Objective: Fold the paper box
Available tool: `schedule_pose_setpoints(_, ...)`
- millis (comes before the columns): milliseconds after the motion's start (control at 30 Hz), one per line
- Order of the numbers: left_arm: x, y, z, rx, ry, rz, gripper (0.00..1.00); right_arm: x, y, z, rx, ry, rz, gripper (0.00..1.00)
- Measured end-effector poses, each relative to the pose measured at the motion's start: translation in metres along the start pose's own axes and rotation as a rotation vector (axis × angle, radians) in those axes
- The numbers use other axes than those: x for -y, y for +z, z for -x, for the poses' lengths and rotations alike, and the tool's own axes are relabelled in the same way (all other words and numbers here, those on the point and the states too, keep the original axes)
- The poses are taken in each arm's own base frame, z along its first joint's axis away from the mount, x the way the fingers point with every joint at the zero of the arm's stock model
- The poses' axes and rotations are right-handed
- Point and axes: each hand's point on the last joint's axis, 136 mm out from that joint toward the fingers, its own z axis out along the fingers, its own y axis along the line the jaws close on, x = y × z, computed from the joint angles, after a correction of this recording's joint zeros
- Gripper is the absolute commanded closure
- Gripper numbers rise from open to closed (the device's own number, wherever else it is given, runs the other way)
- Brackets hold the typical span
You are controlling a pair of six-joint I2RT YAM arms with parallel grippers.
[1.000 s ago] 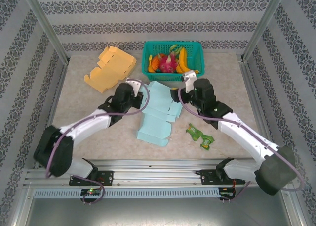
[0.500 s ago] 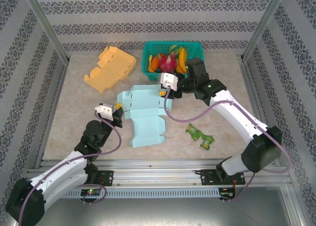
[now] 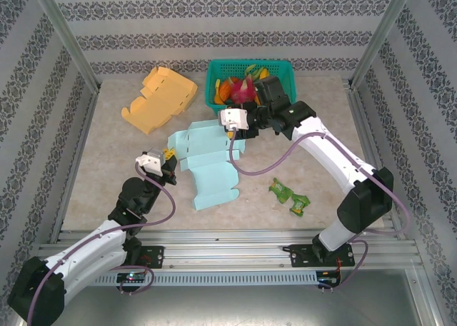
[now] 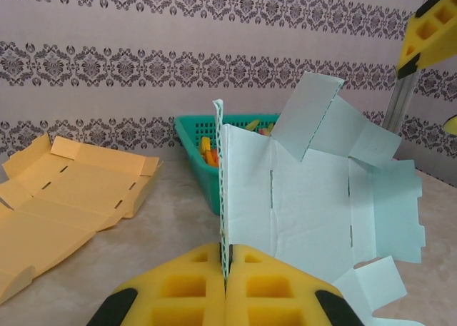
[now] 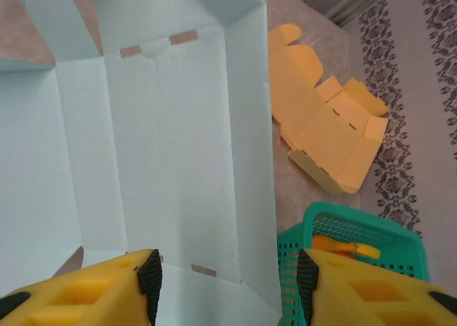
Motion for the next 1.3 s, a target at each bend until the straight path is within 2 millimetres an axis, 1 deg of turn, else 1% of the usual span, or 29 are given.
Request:
schedule_pose_setpoints(167, 0.001, 0.001, 0.000, 0.001, 0.003, -0.004, 1.00, 0.007, 0.013, -0.011, -0.050, 0.008, 0.016, 0.48)
schedule_pose_setpoints(333, 0.002, 0.001, -0.001, 0.000, 0.004, -0.010, 1.00, 0.009, 0.023, -0.019, -0.080, 0.026, 0.045, 0.53)
schedule_pose_setpoints(500, 0.003, 0.001, 0.001, 0.009, 0.005, -0.016, 1.00, 0.008, 0.024, -0.020, -0.092, 0.040, 0.073, 0.56)
schedule_pose_setpoints(600, 0.004, 0.001, 0.002, 0.011, 0.004, -0.020, 1.00, 0.008, 0.024, -0.018, -0.092, 0.041, 0.079, 0.61)
schedule_pose_setpoints(733, 0.004, 0.001, 0.002, 0.012, 0.004, -0.023, 1.00, 0.003, 0.028, -0.017, -0.094, 0.046, 0.106, 0.64)
schedule_pose_setpoints(900, 0.005, 0.001, 0.002, 0.012, 0.004, -0.027, 1.00, -0.001, 0.034, -0.020, -0.100, 0.057, 0.132, 0.70)
schedule_pose_setpoints(1000, 0.006, 0.001, 0.002, 0.012, 0.004, -0.031, 1.00, -0.002, 0.033, -0.020, -0.103, 0.058, 0.140, 0.70)
schedule_pose_setpoints(1033, 0.006, 0.001, 0.002, 0.012, 0.004, -0.031, 1.00, -0.002, 0.032, -0.020, -0.103, 0.057, 0.140, 0.72)
schedule_pose_setpoints(1300, 0.006, 0.001, 0.002, 0.012, 0.004, -0.033, 1.00, -0.004, 0.030, -0.020, -0.108, 0.043, 0.154, 0.79)
